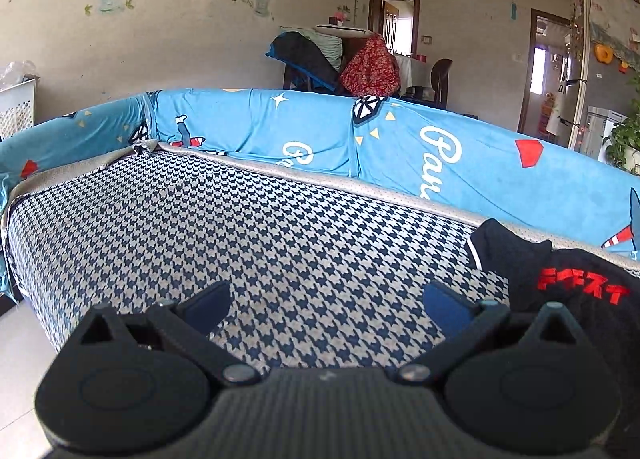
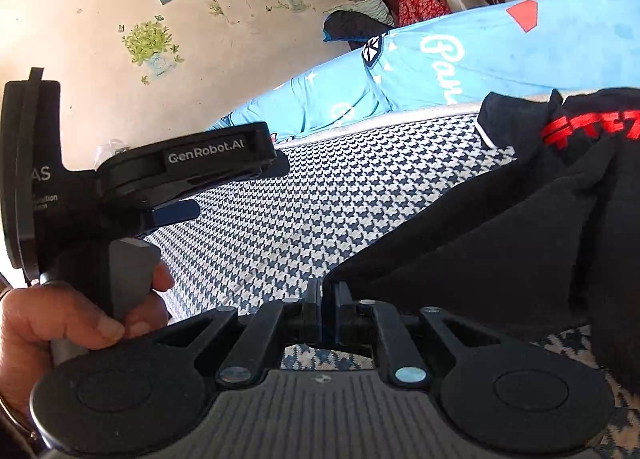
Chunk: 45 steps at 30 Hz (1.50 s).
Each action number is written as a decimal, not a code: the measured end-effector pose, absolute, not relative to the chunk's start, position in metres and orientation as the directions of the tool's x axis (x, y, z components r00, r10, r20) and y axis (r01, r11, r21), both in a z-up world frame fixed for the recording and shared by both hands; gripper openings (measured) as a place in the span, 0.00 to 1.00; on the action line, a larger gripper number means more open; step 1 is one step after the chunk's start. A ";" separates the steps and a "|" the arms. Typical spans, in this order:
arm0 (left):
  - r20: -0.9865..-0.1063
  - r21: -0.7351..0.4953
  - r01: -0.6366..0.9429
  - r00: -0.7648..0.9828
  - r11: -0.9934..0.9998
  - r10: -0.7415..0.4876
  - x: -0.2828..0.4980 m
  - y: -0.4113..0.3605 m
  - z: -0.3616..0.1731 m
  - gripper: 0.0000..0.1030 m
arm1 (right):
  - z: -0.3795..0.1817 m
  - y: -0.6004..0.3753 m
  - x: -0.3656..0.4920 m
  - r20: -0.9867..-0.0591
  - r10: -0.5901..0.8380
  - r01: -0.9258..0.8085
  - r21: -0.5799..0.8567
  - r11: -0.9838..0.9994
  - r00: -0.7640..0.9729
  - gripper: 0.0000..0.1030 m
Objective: Fold clothes
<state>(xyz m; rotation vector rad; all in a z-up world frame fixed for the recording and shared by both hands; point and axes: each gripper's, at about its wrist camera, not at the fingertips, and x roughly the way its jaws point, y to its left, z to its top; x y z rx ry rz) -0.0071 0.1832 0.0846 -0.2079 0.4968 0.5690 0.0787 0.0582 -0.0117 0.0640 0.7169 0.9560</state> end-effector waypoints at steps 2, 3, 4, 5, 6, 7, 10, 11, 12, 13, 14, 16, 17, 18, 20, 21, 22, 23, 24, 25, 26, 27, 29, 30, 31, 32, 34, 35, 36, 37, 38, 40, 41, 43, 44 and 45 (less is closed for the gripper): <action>-0.510 -0.053 -0.553 0.731 0.831 0.454 -0.006 0.183 0.084 1.00 | -0.015 0.064 0.080 -0.541 0.770 -0.728 0.369 0.578 0.337 0.25; -0.513 -0.053 -0.546 0.734 0.836 0.446 -0.005 0.182 0.084 1.00 | -0.016 0.067 0.080 -0.546 0.771 -0.734 0.367 0.571 0.326 0.27; -0.513 -0.050 -0.535 0.739 0.844 0.438 -0.005 0.180 0.083 1.00 | -0.016 0.067 0.076 -0.551 0.768 -0.753 0.340 0.564 0.327 0.28; -0.513 -0.046 -0.524 0.743 0.851 0.430 -0.003 0.177 0.083 1.00 | -0.015 0.067 0.071 -0.550 0.768 -0.769 0.316 0.555 0.328 0.29; -0.514 -0.041 -0.511 0.748 0.859 0.420 -0.002 0.174 0.082 1.00 | -0.014 0.065 0.066 -0.549 0.769 -0.785 0.295 0.545 0.327 0.31; -0.517 -0.038 -0.496 0.753 0.868 0.407 -0.001 0.170 0.080 1.00 | -0.013 0.062 0.063 -0.549 0.769 -0.795 0.279 0.538 0.327 0.32; -0.529 -0.044 -0.437 0.773 0.898 0.350 0.002 0.159 0.076 1.00 | -0.010 0.049 0.056 -0.552 0.760 -0.801 0.250 0.544 0.343 0.32; -0.534 -0.047 -0.416 0.779 0.908 0.329 0.003 0.155 0.074 1.00 | -0.009 0.044 0.054 -0.553 0.753 -0.799 0.239 0.552 0.355 0.32; -0.540 -0.049 -0.393 0.784 0.918 0.306 0.005 0.150 0.072 1.00 | -0.008 0.038 0.053 -0.555 0.744 -0.794 0.224 0.565 0.372 0.32; -0.546 -0.051 -0.368 0.789 0.928 0.283 0.006 0.146 0.069 1.00 | -0.007 0.033 0.052 -0.557 0.734 -0.789 0.210 0.577 0.388 0.32; -0.551 -0.053 -0.343 0.793 0.938 0.260 0.006 0.140 0.066 1.00 | -0.007 0.027 0.050 -0.556 0.725 -0.782 0.199 0.591 0.406 0.32; -0.562 -0.051 -0.294 0.799 0.954 0.216 0.008 0.129 0.061 1.00 | -0.004 0.011 0.046 -0.556 0.701 -0.755 0.187 0.628 0.446 0.32; -0.571 -0.049 -0.268 0.798 0.962 0.193 0.009 0.124 0.058 1.00 | -0.004 0.003 0.043 -0.558 0.688 -0.739 0.183 0.648 0.464 0.32; -0.582 -0.051 -0.247 0.795 0.968 0.172 0.010 0.119 0.055 1.00 | -0.003 -0.005 0.040 -0.559 0.674 -0.723 0.179 0.667 0.483 0.32; -0.605 -0.068 -0.218 0.785 0.973 0.134 0.011 0.111 0.047 1.00 | -0.001 -0.020 0.035 -0.561 0.644 -0.689 0.171 0.704 0.519 0.32; -0.616 -0.076 -0.205 0.779 0.976 0.116 0.012 0.108 0.043 1.00 | 0.000 -0.029 0.032 -0.562 0.626 -0.668 0.165 0.725 0.541 0.32; -0.625 -0.079 -0.195 0.774 0.978 0.104 0.013 0.105 0.040 1.00 | 0.001 -0.037 0.029 -0.563 0.607 -0.647 0.160 0.746 0.561 0.32; -0.631 -0.078 -0.190 0.770 0.979 0.099 0.014 0.102 0.038 1.00 | 0.002 -0.045 0.025 -0.563 0.588 -0.624 0.156 0.765 0.580 0.32; -0.637 -0.077 -0.184 0.765 0.980 0.094 0.015 0.100 0.035 1.00 | 0.003 -0.054 0.023 -0.565 0.569 -0.602 0.152 0.784 0.598 0.32; -0.643 -0.076 -0.179 0.761 0.981 0.089 0.016 0.097 0.032 1.00 | 0.003 -0.060 0.022 -0.566 0.551 -0.582 0.149 0.800 0.613 0.33; -0.649 -0.075 -0.173 0.756 0.982 0.084 0.017 0.095 0.030 1.00 | 0.003 -0.067 0.020 -0.568 0.532 -0.561 0.144 0.815 0.628 0.33; -0.654 -0.076 -0.168 0.753 0.983 0.079 0.017 0.093 0.027 1.00 | 0.003 -0.075 0.017 -0.571 0.508 -0.540 0.131 0.832 0.645 0.33; -0.663 -0.083 -0.168 0.745 0.982 0.071 0.018 0.092 0.025 1.00 | 0.001 -0.086 0.015 -0.581 0.447 -0.496 0.084 0.864 0.680 0.38; -0.669 -0.087 -0.171 0.740 0.981 0.070 0.019 0.092 0.024 1.00 | 0.000 -0.092 0.014 -0.585 0.415 -0.473 0.061 0.879 0.697 0.39; -0.675 -0.093 -0.175 0.735 0.980 0.068 0.020 0.092 0.022 1.00 | -0.001 -0.097 0.013 -0.587 0.385 -0.452 0.037 0.891 0.712 0.41; -0.681 -0.102 -0.180 0.730 0.978 0.063 0.021 0.092 0.020 1.00 | -0.002 -0.101 0.013 -0.584 0.361 -0.437 0.012 0.899 0.727 0.44; -0.693 -0.120 -0.189 0.719 0.974 0.054 0.022 0.093 0.017 1.00 | -0.006 -0.105 0.014 -0.585 0.322 -0.419 -0.034 0.907 0.744 0.53; -0.699 -0.128 -0.196 0.713 0.972 0.051 0.023 0.093 0.014 1.00 | -0.008 -0.106 0.017 -0.588 0.303 -0.413 -0.058 0.909 0.750 0.56; -0.705 -0.134 -0.202 0.707 0.970 0.050 0.024 0.093 0.011 1.00 | -0.013 -0.104 0.022 -0.592 0.283 -0.406 -0.083 0.910 0.755 0.56; -0.711 -0.139 -0.209 0.701 0.968 0.049 0.024 0.093 0.008 1.00 | -0.015 -0.104 0.023 -0.595 0.272 -0.405 -0.101 0.909 0.756 0.57; -0.718 -0.143 -0.216 0.694 0.966 0.049 0.025 0.093 0.004 1.00 | -0.019 -0.103 0.026 -0.599 0.264 -0.408 -0.115 0.906 0.756 0.58; -0.730 -0.146 -0.230 0.681 0.962 0.052 0.026 0.093 -0.003 1.00 | -0.026 -0.099 0.031 -0.605 0.248 -0.414 -0.149 0.898 0.756 0.60; -0.735 -0.140 -0.237 0.676 0.961 0.059 0.026 0.093 -0.007 1.00 | -0.030 -0.097 0.034 -0.607 0.239 -0.415 -0.166 0.894 0.758 0.60; -0.739 -0.128 -0.249 0.669 0.960 0.075 0.025 0.092 -0.012 1.00 | -0.036 -0.093 0.040 -0.604 0.218 -0.411 -0.199 0.890 0.766 0.60; -0.741 -0.123 -0.256 0.666 0.959 0.083 0.025 0.093 -0.014 1.00 | -0.037 -0.092 0.042 -0.601 0.218 -0.411 -0.203 0.889 0.769 0.60; -0.743 -0.121 -0.265 0.664 0.957 0.090 0.025 0.094 -0.015 1.00 | -0.038 -0.090 0.045 -0.598 0.219 -0.412 -0.207 0.887 0.771 0.60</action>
